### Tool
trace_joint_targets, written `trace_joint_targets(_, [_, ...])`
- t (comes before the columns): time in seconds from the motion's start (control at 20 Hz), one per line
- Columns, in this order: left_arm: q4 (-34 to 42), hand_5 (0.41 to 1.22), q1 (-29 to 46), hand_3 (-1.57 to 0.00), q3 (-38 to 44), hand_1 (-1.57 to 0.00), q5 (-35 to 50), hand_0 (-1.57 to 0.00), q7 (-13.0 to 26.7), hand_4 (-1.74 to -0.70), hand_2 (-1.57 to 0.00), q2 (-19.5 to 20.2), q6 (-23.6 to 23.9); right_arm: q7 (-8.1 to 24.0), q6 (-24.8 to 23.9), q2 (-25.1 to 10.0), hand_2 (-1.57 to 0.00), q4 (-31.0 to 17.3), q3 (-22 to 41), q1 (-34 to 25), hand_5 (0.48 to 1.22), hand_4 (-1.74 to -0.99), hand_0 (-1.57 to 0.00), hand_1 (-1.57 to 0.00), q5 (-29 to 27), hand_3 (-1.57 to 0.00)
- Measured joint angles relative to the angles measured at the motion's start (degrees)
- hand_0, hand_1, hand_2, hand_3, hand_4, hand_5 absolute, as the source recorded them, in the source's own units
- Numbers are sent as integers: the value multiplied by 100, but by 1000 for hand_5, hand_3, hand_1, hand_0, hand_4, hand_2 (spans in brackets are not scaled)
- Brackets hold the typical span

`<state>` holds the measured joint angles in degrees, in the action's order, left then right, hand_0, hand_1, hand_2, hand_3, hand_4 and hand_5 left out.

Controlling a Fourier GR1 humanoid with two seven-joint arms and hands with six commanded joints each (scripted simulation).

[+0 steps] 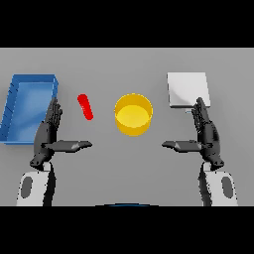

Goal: Pick up the red beaker and tilt it to pour out 1 green nut into yellow bowl. Pick up the yellow bowl and place it on the metallic measuring scale.

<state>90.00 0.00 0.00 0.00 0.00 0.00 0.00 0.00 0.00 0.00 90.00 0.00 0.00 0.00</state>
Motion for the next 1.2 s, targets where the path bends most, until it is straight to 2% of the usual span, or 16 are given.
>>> trace_joint_targets(0.3, [60, 623, 51, 1, 6, 1, 31, 1, -8, -1093, 1, 29, -22, 46, -64, 86, 1, 44, 88, -18, 660, -1128, 1, 1, 73, 1])
trace_joint_targets(0.35, [373, 620, 392, 1, -226, 1, -290, 1, -361, -1094, 1, 104, -9, -520, -177, -85, 1, 265, 371, 177, 663, -1128, 1, 1, 661, 1])
trace_joint_targets(0.4, [551, 618, 604, 1, -400, 1, -516, 1, -370, -1094, 1, 146, -3, -761, -267, -140, 1, 373, 617, 374, 664, -1127, 1, 1, 1105, 1])
trace_joint_targets(0.5, [772, 615, 707, 1, -510, 1, -747, 1, -197, -1096, 1, 225, 75, -778, -356, -187, 1, 545, 845, 542, 668, -1126, 1, 1, 1517, 1])
trace_joint_targets(0.6, [884, 616, 772, 1, -574, 1, -796, 1, -10, -1096, 1, 247, 55, -746, -438, -169, 1, 592, 912, 660, 659, -1112, 1, 1, 1671, 1])
trace_joint_targets(0.65, [878, 613, 768, 1, -636, 1, -873, 1, 70, -1094, 1, 204, 85, -631, -465, -185, 1, 624, 867, 584, 660, -1120, 1, 1, 1657, 1])
trace_joint_targets(0.75, [721, 612, 683, 1, -621, 1, -935, 1, 156, -1090, 1, 219, 110, -736, -407, -164, 1, 640, 899, 652, 653, -1123, 1, 1, 1609, 1])
trace_joint_targets(0.8, [535, 617, 494, 1, -614, 1, -991, 1, 198, -1095, 1, 206, 140, -669, -397, -165, 1, 659, 874, 617, 652, -1127, 1, 1, 1571, 1])
trace_joint_targets(0.9, [155, 627, 182, 1, -578, 1, -1073, 1, 41, -1116, 1, 194, 190, -479, -450, -179, 1, 687, 863, 578, 650, -1143, 1, 1, 1640, 1])
trace_joint_targets(1.05, [-329, 636, -192, 1, -513, 1, -1129, 1, -260, -1147, 1, 115, 300, -622, -331, -164, 1, 780, 826, 650, 655, -1182, 1, 1, 1423, 1])
trace_joint_targets(1.2, [-921, 632, -702, 1, -342, 1, -1144, 1, -245, -1150, 1, 131, 405, -550, -325, -89, 1, 769, 873, 611, 664, -1213, 1, 1, 1423, 1])
